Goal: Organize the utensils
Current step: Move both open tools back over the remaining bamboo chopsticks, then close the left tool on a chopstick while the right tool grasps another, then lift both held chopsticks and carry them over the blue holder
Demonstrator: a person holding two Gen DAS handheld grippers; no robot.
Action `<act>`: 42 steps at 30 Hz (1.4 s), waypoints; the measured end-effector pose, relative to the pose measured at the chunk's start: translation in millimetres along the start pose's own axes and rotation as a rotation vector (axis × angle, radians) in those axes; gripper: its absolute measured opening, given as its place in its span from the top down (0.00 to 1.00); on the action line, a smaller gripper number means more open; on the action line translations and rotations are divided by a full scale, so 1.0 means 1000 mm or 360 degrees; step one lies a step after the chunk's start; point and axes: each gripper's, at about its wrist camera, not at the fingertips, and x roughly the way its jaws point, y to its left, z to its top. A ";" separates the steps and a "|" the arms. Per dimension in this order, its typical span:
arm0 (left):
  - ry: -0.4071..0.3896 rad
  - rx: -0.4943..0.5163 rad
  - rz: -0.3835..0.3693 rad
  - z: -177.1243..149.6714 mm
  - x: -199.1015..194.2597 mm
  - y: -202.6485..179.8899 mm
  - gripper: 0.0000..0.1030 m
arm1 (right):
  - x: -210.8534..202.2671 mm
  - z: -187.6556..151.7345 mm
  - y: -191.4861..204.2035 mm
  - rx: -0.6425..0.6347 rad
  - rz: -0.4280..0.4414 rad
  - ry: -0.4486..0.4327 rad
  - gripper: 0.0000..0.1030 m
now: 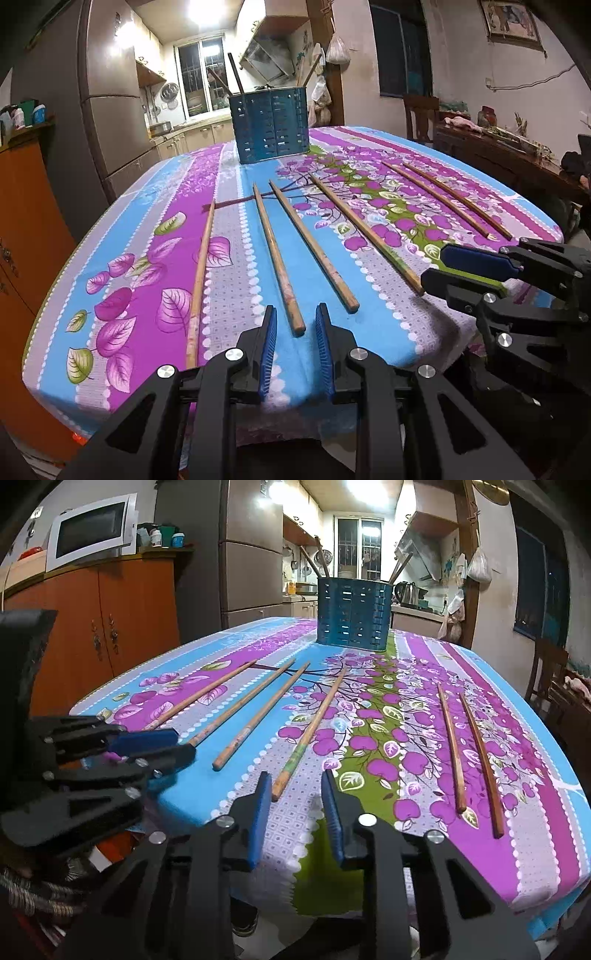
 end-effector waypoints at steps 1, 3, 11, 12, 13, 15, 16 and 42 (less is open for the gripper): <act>-0.0014 -0.0001 0.0017 0.000 0.001 0.000 0.77 | 0.001 0.000 0.001 -0.0006 -0.0001 0.0002 0.78; -0.0031 -0.0020 0.0056 -0.001 0.003 0.000 0.77 | 0.005 -0.001 0.005 -0.0010 -0.0017 0.0004 0.78; -0.0084 -0.0019 0.0079 -0.005 0.004 -0.001 0.77 | 0.011 -0.006 0.012 -0.0010 -0.0137 -0.0068 0.79; -0.0089 -0.0029 0.0073 -0.005 0.004 0.000 0.77 | 0.012 -0.007 0.013 -0.0010 -0.0154 -0.0085 0.79; -0.0094 -0.0040 0.0065 -0.006 0.004 0.001 0.77 | 0.012 -0.007 0.013 -0.0009 -0.0162 -0.0096 0.80; -0.0102 -0.0046 0.0058 -0.007 0.003 0.001 0.77 | 0.012 -0.009 0.014 -0.0007 -0.0174 -0.0117 0.82; -0.0107 -0.0048 0.0054 -0.008 0.003 0.001 0.77 | 0.012 -0.009 0.014 -0.0009 -0.0176 -0.0124 0.83; -0.0149 -0.0110 0.0069 0.000 -0.010 0.016 0.92 | -0.021 0.000 -0.002 0.0016 -0.0257 -0.0251 0.95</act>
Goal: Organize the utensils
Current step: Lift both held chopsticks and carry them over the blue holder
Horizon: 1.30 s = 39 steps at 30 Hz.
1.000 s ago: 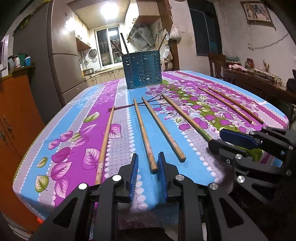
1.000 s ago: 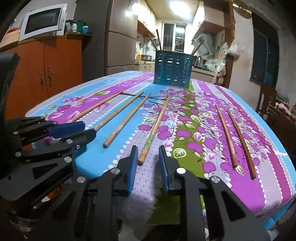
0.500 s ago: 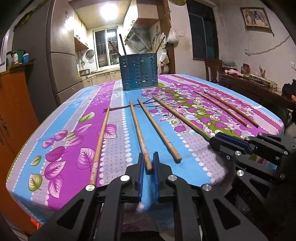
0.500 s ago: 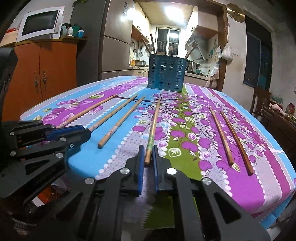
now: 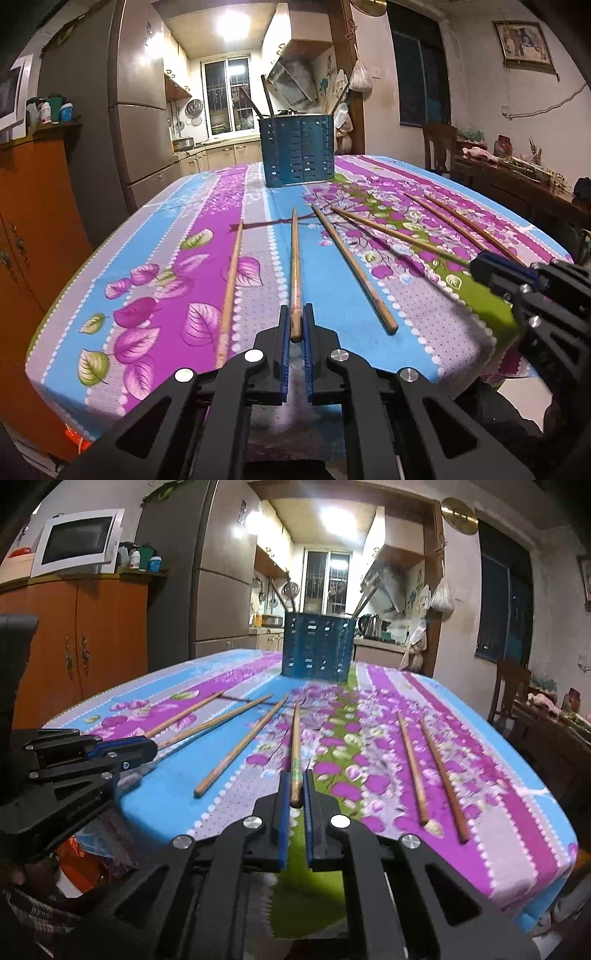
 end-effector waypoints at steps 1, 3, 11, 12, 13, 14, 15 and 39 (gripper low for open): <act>-0.0002 0.0001 0.0003 0.002 -0.002 0.001 0.92 | -0.003 0.003 -0.001 -0.0007 -0.0005 -0.0015 0.95; 0.0000 0.0009 0.0002 0.006 -0.005 0.002 0.92 | -0.009 0.010 -0.004 -0.0031 -0.0012 -0.0044 0.95; -0.0061 0.0046 0.0025 0.026 -0.022 0.008 0.92 | -0.025 0.041 -0.016 -0.0051 -0.0028 -0.0146 0.95; -0.0064 0.0043 0.0030 0.027 -0.023 0.009 0.92 | -0.025 0.044 -0.017 -0.0052 -0.0026 -0.0146 0.95; -0.0068 0.0036 0.0031 0.030 -0.024 0.011 0.92 | -0.025 0.046 -0.018 -0.0054 -0.0029 -0.0148 0.95; -0.0073 0.0031 0.0030 0.032 -0.026 0.012 0.92 | -0.025 0.049 -0.019 -0.0063 -0.0043 -0.0158 0.95; -0.0080 0.0025 0.0030 0.034 -0.027 0.014 0.92 | -0.026 0.051 -0.019 -0.0069 -0.0052 -0.0166 0.95; -0.0134 0.0022 0.0020 0.056 -0.044 0.019 0.92 | -0.039 0.081 -0.027 -0.0070 -0.0061 -0.0288 0.95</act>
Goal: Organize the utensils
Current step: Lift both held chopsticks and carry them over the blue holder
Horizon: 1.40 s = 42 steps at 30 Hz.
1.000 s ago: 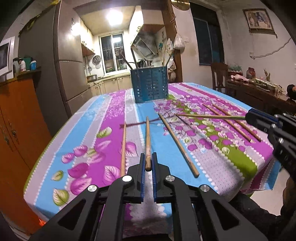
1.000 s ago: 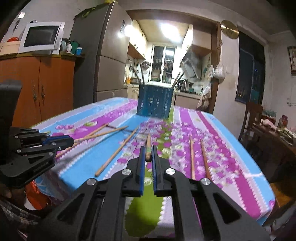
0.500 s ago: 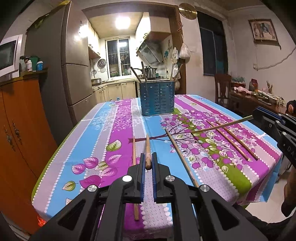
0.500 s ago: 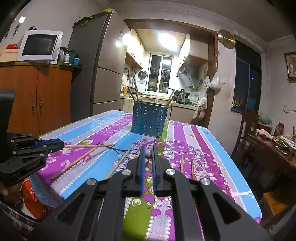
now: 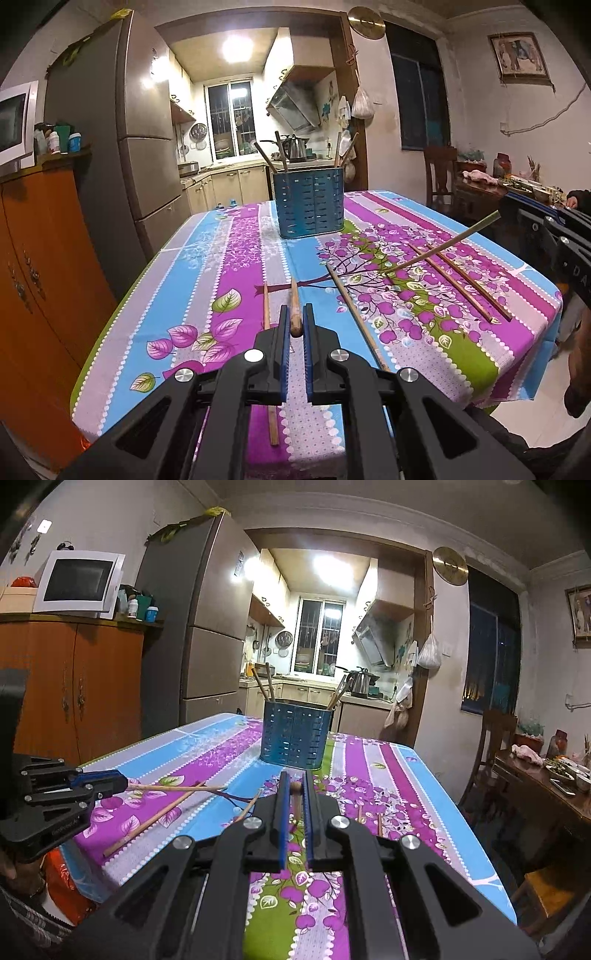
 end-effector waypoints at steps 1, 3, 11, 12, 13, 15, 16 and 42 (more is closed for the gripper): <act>0.0003 0.0000 -0.0001 0.000 0.001 0.000 0.92 | 0.000 0.000 0.000 -0.0002 -0.0002 -0.0003 0.95; 0.0009 -0.0001 -0.0006 0.001 0.002 0.000 0.92 | 0.000 0.002 -0.001 0.0000 -0.0004 -0.0007 0.95; 0.0002 0.0006 -0.0020 0.006 0.003 0.001 0.92 | 0.002 0.007 -0.003 -0.0007 -0.0003 -0.0012 0.95; -0.0002 0.0007 -0.0022 0.008 0.003 0.001 0.92 | 0.003 0.008 -0.003 -0.0007 0.0003 -0.0012 0.95; 0.0001 0.0009 -0.0024 0.009 0.003 0.001 0.92 | 0.004 0.010 -0.004 -0.0005 0.0011 -0.0012 0.95; 0.0034 0.0004 -0.0035 0.011 0.007 0.002 0.92 | 0.006 0.013 -0.007 0.0008 0.0033 -0.0006 0.95; 0.0072 -0.0017 -0.0057 0.014 0.011 0.004 0.92 | 0.008 0.015 -0.009 0.0013 0.0039 -0.0003 0.95; 0.0211 -0.0217 -0.0283 0.139 0.021 0.054 0.92 | 0.054 0.104 -0.058 0.0084 0.0281 0.0010 0.95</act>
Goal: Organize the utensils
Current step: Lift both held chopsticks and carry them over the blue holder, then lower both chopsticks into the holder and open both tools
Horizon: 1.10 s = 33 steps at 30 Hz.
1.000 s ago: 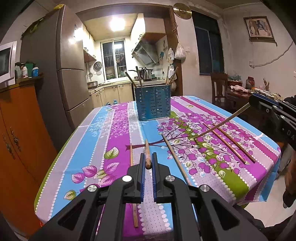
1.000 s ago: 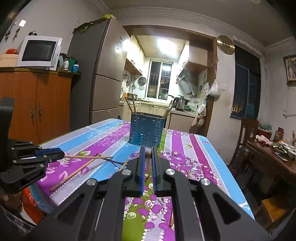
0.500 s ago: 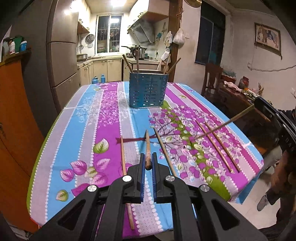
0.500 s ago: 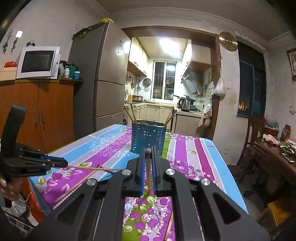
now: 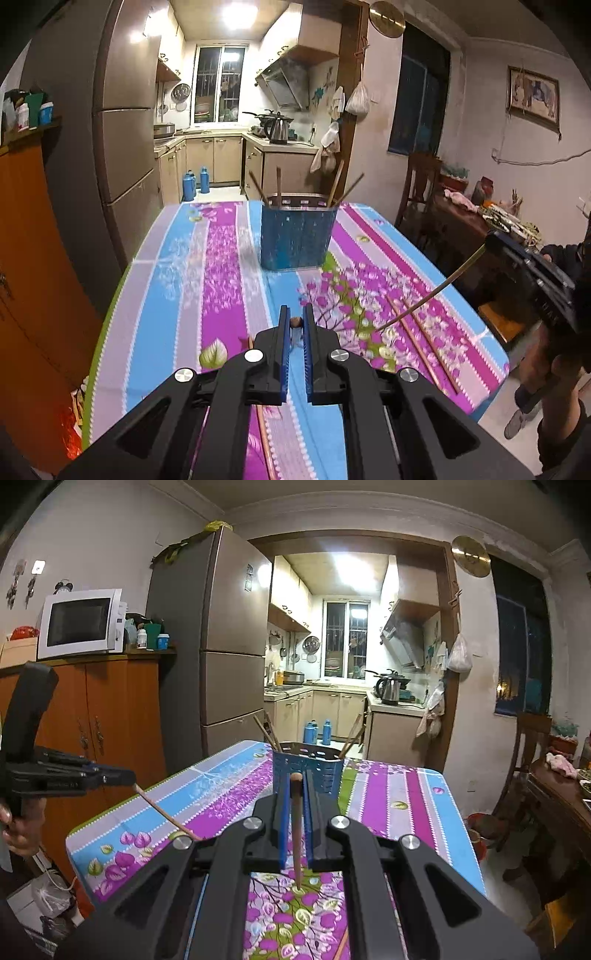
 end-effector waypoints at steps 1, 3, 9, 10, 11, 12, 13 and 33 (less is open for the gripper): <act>-0.0001 -0.0001 -0.0009 0.007 -0.001 0.000 0.92 | 0.003 0.004 -0.001 -0.0002 0.0008 0.0007 0.95; -0.0017 0.0021 -0.0019 0.021 -0.003 -0.002 0.92 | 0.007 0.011 -0.002 0.0000 0.0025 0.0019 0.95; -0.0016 0.0001 -0.0039 0.056 0.002 0.000 0.92 | 0.016 0.032 -0.007 0.0012 0.0068 0.0065 0.95; -0.0016 -0.0008 -0.0048 0.059 0.003 0.001 0.92 | 0.015 0.036 -0.008 0.0013 0.0073 0.0068 0.95; -0.0015 -0.0015 -0.0060 0.064 0.004 0.001 0.92 | 0.014 0.041 -0.008 0.0012 0.0077 0.0067 0.95; -0.0017 -0.0015 -0.0069 0.068 0.004 0.001 0.92 | 0.010 0.045 -0.009 0.0009 0.0080 0.0061 0.95; -0.0026 -0.0014 -0.0068 0.074 0.004 0.000 0.92 | 0.008 0.049 -0.009 0.0007 0.0082 0.0057 0.95; -0.0119 0.0129 -0.0090 0.161 0.010 -0.025 0.92 | 0.015 0.104 -0.022 0.0122 0.0130 0.0133 0.95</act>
